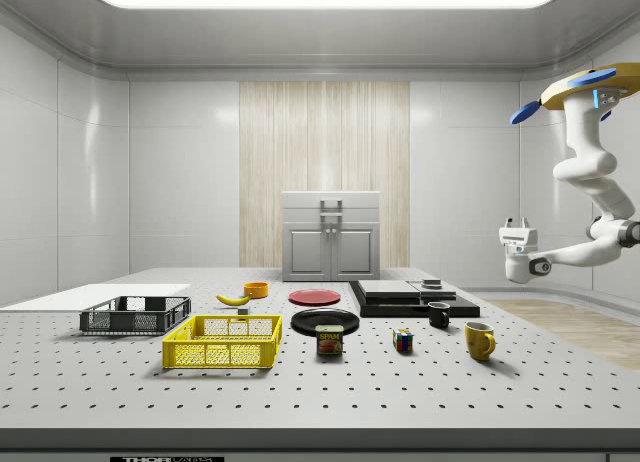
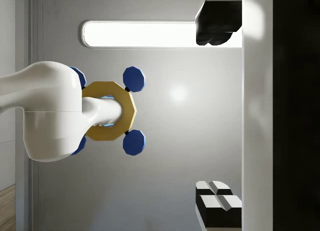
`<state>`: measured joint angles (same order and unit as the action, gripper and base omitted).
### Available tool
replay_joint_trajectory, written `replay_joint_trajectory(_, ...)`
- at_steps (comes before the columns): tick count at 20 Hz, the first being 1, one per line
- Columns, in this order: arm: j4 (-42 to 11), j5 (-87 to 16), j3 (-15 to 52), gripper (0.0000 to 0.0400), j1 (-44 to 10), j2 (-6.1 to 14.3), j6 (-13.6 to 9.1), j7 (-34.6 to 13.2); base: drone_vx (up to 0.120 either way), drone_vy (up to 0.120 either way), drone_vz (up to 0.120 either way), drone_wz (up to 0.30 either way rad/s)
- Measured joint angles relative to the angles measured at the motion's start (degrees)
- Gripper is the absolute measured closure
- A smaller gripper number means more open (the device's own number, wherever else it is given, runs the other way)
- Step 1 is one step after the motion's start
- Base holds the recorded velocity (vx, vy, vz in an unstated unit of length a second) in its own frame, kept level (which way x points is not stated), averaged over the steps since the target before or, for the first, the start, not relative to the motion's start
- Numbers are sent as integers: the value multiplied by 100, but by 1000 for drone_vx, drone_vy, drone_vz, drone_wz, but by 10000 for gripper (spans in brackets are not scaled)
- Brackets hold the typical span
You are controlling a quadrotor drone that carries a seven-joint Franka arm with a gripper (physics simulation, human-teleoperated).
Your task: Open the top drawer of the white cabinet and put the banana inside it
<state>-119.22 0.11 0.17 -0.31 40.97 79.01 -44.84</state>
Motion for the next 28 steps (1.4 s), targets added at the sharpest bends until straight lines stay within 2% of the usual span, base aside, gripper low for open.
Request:
replay_joint_trajectory(4,145,2,3,0,-4,-53,-74,2,0,-20,0,0)
replay_joint_trajectory(9,208,68,-33,0,-2,-72,-98,7,120,-120,0,0)
replay_joint_trajectory(11,114,1303,-813,0,146,-73,-116,188,120,-120,20,0)
replay_joint_trajectory(14,-356,3107,-1985,0,444,-32,-135,484,120,-120,120,0)
replay_joint_trajectory(17,-884,4330,-2781,0,742,44,-127,697,120,-120,120,0)
replay_joint_trajectory(22,-1467,5368,-3508,0,1160,195,-54,883,120,-120,120,0)
replay_joint_trajectory(28,-1772,5773,-3917,0,1531,375,97,931,120,-120,120,0)
